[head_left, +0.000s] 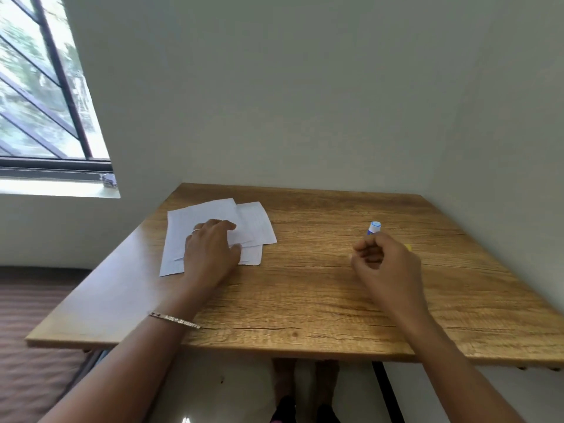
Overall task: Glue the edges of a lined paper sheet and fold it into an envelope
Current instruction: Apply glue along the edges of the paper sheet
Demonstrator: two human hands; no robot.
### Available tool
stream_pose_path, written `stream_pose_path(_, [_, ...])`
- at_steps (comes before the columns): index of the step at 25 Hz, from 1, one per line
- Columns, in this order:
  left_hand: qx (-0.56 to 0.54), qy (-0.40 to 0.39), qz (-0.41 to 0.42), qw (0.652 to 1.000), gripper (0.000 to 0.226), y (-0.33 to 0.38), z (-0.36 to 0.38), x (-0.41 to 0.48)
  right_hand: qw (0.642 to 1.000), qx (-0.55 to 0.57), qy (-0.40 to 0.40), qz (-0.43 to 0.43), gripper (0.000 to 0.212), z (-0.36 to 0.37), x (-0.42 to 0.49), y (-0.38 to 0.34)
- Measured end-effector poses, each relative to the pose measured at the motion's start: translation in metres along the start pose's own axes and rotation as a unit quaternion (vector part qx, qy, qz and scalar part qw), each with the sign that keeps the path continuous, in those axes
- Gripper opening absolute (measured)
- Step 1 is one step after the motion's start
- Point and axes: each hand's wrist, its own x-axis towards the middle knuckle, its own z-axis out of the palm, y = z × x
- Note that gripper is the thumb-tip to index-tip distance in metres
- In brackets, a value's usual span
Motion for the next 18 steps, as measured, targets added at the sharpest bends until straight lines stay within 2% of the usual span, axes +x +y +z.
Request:
stream_pose_path(3, [0.03, 0.005, -0.008, 1.0, 0.038, -0.001, 0.004, 0.003, 0.995, 0.007, -0.097, -0.036, 0.01, 0.023, 0.003, -0.02])
stream_pose_path(6, [0.049, 0.062, 0.001, 0.997, 0.023, -0.001, 0.01, 0.005, 0.988, 0.005, -0.149, -0.051, 0.006, 0.043, 0.007, -0.03])
stream_pose_path(13, [0.068, 0.139, -0.005, 0.988, 0.014, 0.008, 0.006, 0.01, 0.979, 0.011, -0.192, -0.075, 0.003, 0.072, 0.03, -0.043])
stream_pose_path(18, [0.011, 0.13, -0.009, 0.991, 0.018, 0.007, 0.005, 0.008, 0.982, 0.064, -0.169, -0.057, 0.004, 0.092, 0.058, -0.065])
